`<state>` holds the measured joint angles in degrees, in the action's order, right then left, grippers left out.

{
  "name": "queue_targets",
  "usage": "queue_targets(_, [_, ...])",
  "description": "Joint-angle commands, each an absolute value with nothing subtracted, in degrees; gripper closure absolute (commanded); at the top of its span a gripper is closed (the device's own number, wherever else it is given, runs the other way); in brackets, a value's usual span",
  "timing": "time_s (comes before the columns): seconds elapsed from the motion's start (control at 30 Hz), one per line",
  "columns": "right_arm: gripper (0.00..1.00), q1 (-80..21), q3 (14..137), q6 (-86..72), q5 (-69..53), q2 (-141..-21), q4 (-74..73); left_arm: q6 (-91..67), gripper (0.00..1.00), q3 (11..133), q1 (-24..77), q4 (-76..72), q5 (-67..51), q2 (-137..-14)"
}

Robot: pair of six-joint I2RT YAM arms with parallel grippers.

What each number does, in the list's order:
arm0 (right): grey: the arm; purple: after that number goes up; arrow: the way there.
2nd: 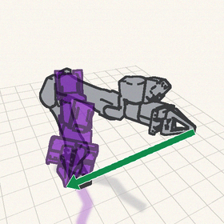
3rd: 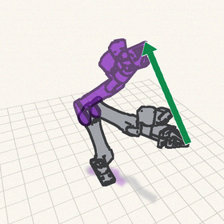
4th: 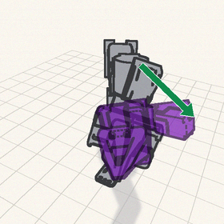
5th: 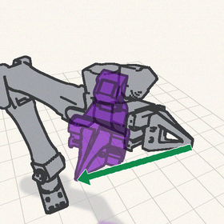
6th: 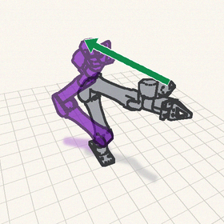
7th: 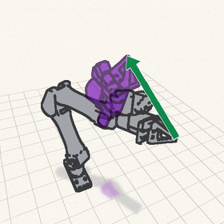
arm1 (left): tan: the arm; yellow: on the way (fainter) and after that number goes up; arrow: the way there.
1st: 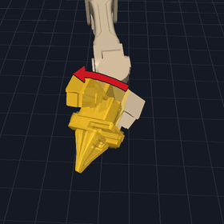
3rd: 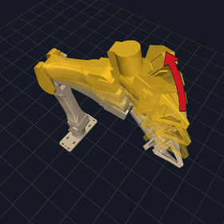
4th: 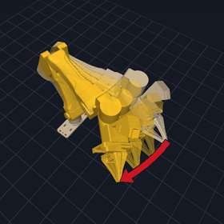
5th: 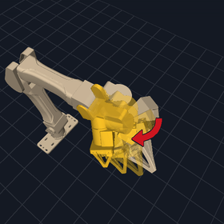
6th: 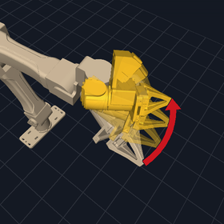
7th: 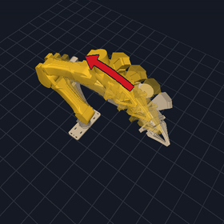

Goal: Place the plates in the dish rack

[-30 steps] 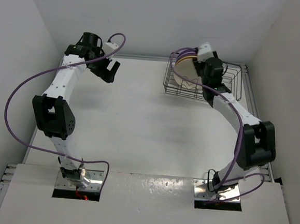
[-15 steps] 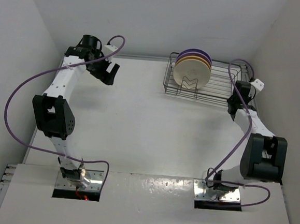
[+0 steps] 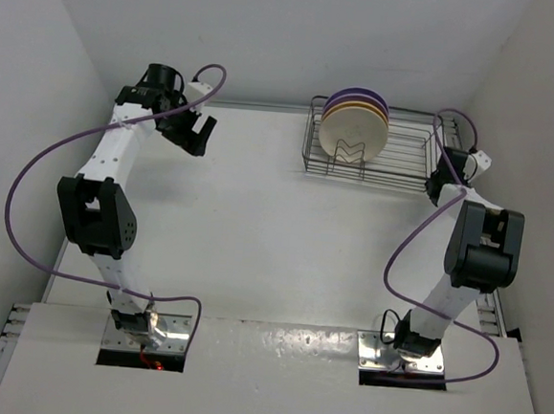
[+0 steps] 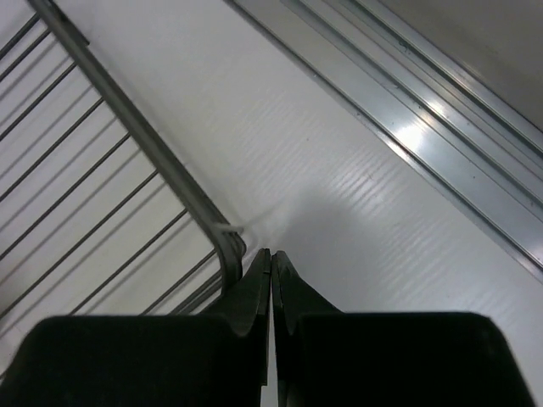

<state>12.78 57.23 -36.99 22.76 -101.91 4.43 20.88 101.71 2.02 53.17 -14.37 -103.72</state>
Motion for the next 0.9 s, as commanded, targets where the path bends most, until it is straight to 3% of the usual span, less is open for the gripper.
queue_targets(0.0, [1.00,13.8,61.3,-39.5,24.2,-104.0,11.1,20.4,0.00,101.6,0.6,52.2,-13.7,-100.4])
queue_targets(0.17, [1.00,14.0,64.9,-37.7,26.4,-105.6,8.2,20.4,0.00,101.6,0.6,52.2,-13.2,-100.4])
queue_targets(0.33, [1.00,14.4,61.2,-33.6,22.5,-104.7,19.5,20.4,0.00,101.6,0.6,52.2,-13.2,-100.4])
queue_targets(0.7, [1.00,14.5,57.8,-32.9,23.3,-99.4,15.8,20.4,0.00,99.3,0.0,51.1,-12.7,-100.3])
queue_targets(0.8, [0.66,14.9,51.3,-33.7,24.9,-91.4,14.7,19.9,0.00,98.0,-1.0,50.5,-11.6,-99.8])
queue_targets(0.83, [0.46,15.2,49.7,-33.9,24.4,-89.6,14.6,19.9,0.00,98.0,-1.1,50.5,-11.6,-99.8])
queue_targets(0.87, [0.17,15.5,45.2,-33.9,21.5,-87.9,14.4,19.9,0.00,97.2,-1.6,49.9,-11.0,-99.2])
